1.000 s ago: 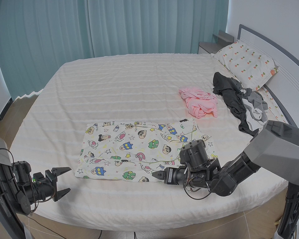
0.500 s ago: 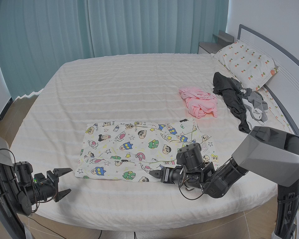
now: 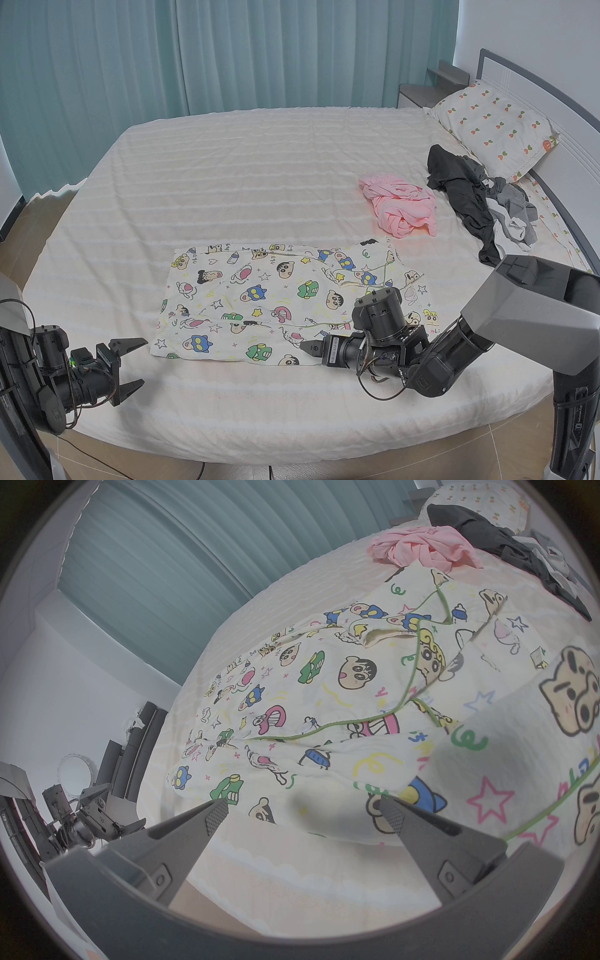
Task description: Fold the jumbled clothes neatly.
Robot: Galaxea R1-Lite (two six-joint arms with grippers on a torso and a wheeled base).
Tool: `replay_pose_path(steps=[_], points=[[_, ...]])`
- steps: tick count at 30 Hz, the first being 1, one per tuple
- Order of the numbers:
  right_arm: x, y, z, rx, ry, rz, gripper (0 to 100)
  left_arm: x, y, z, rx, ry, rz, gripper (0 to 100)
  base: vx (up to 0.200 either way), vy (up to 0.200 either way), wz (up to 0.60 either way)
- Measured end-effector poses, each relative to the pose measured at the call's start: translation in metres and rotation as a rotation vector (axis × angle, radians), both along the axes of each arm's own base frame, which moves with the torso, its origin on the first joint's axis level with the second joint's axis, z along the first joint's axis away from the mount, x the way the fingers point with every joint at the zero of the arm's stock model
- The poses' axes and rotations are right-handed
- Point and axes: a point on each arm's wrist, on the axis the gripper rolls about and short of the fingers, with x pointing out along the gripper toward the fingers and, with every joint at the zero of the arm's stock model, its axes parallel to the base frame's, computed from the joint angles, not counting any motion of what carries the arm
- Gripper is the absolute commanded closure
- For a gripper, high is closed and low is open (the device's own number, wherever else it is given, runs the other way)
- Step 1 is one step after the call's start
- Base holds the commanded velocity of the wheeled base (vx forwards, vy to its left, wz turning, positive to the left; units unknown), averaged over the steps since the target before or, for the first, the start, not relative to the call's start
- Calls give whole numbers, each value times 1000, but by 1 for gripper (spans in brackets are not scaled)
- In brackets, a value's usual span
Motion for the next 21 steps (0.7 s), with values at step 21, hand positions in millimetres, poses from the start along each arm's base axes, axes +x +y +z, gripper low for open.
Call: replay_pose_path(steps=[21], points=[[17,13,-7,17,-90,-57,0,0,0,-1,-1,6,1,0,0,0,0]])
